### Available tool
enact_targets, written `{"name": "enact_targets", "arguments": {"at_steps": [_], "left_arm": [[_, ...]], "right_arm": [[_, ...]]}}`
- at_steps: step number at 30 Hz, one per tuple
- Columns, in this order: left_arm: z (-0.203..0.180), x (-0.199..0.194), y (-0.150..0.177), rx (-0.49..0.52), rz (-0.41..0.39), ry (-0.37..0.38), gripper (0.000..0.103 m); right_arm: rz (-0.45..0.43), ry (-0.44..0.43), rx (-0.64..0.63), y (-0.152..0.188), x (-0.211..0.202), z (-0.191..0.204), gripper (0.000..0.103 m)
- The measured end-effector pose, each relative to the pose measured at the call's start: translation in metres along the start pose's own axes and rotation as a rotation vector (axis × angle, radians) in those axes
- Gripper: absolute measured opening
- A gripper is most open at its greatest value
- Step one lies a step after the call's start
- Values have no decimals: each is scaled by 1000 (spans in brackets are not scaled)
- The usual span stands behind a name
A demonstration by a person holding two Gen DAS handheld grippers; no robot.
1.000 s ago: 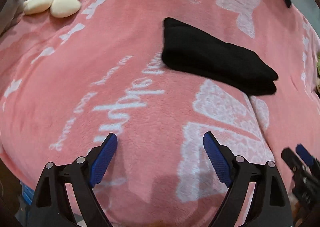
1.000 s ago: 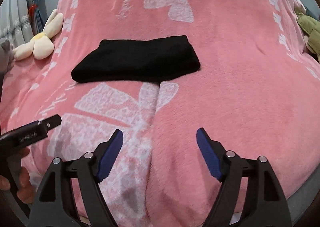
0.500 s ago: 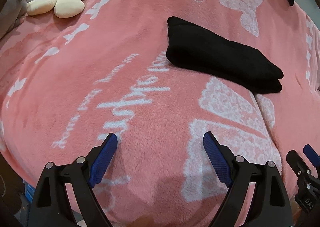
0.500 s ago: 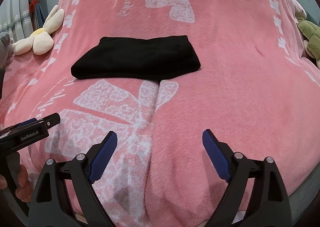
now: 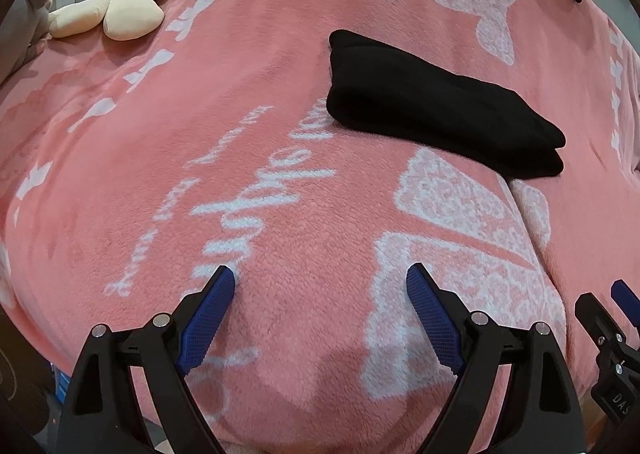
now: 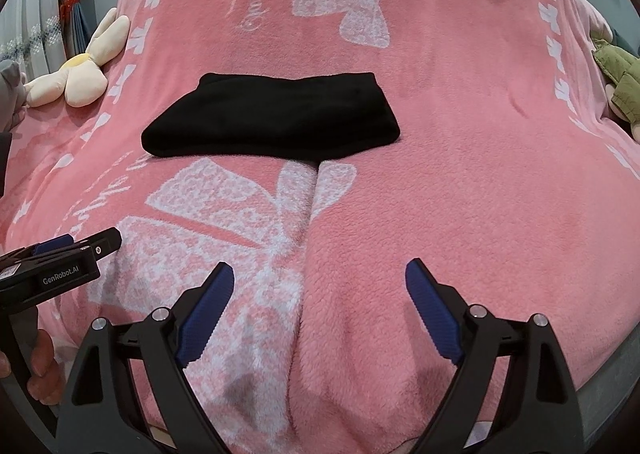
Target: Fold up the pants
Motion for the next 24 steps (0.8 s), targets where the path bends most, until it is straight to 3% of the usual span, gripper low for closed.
{"name": "enact_targets", "arguments": {"at_steps": [24], "left_arm": [[-3,-3,-2,12,-34,-23,86]], "right_arm": [[-4,12,-7,-1,0,0,86]]}}
Point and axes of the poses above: each gripper's, at about its wrist camera, not at the fingertips, and x roughly the way its jaws point, z to its left, y to its underside, the point moved 9 cm from there along x, roughly the way its jaws point, and after that the axes turned 8 degrees about x, right-handed, at the moved point
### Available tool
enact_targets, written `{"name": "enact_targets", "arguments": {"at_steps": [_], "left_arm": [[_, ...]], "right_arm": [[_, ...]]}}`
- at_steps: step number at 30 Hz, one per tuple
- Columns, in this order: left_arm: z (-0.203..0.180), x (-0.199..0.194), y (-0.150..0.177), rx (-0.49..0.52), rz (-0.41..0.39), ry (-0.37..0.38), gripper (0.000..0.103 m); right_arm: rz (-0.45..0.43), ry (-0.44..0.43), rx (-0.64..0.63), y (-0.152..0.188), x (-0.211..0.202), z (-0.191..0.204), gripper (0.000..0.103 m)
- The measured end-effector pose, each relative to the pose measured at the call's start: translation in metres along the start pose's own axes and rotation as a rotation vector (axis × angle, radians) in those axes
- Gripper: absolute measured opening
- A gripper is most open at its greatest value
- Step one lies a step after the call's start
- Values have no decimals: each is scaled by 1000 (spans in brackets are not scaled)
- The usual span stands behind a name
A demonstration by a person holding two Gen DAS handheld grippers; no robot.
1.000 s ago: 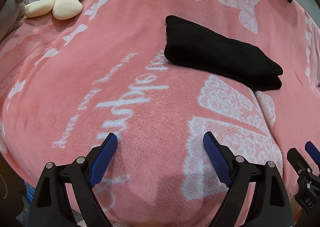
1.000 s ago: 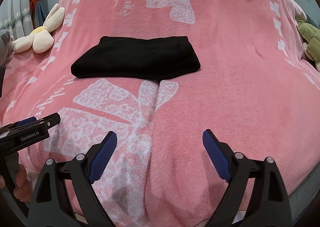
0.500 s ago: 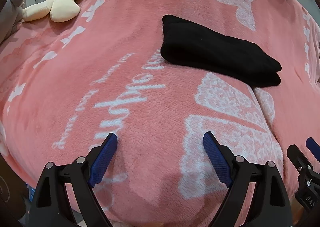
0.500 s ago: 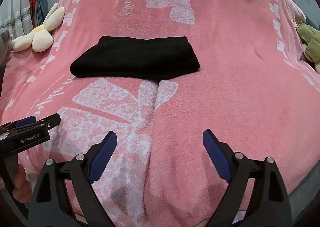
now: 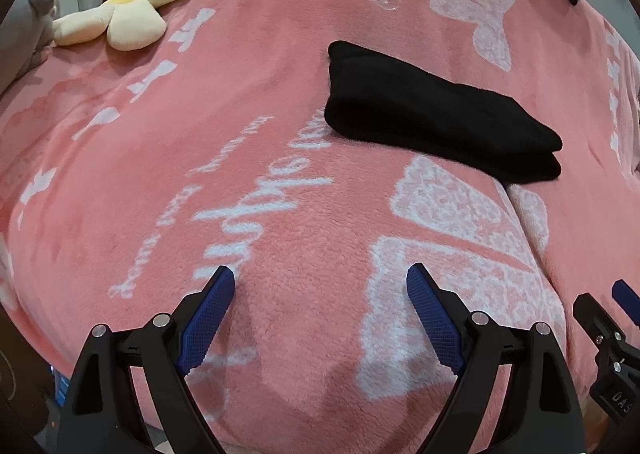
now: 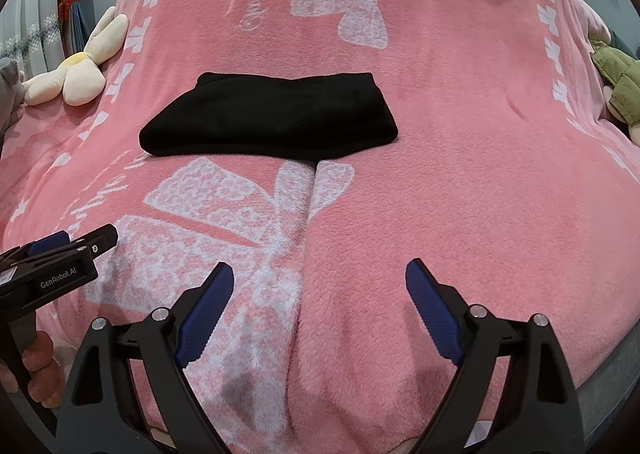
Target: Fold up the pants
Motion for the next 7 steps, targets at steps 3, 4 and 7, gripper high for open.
{"name": "enact_targets", "arguments": {"at_steps": [3,4,7], "left_arm": [[0,3,1,1,18,-10,84],[0,3,1,-2,17,-4,84],[2,3,2,-8,20,-5,84]], "right_arm": [[1,-1,0,0,0,-1,86],[1,-3,-1,-1,1,-1,86],[0,-3,-2,-1,1,-2,86]]}}
Point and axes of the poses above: each gripper's, at about its wrist camera, not at the fingertips, and x roughly the way its jaws point, z to its left, y to its underside, the point moved 9 cm from there along x, roughly the way its jaws point, and after that the axes turned 8 degrees about x, right-handed, at the moved point
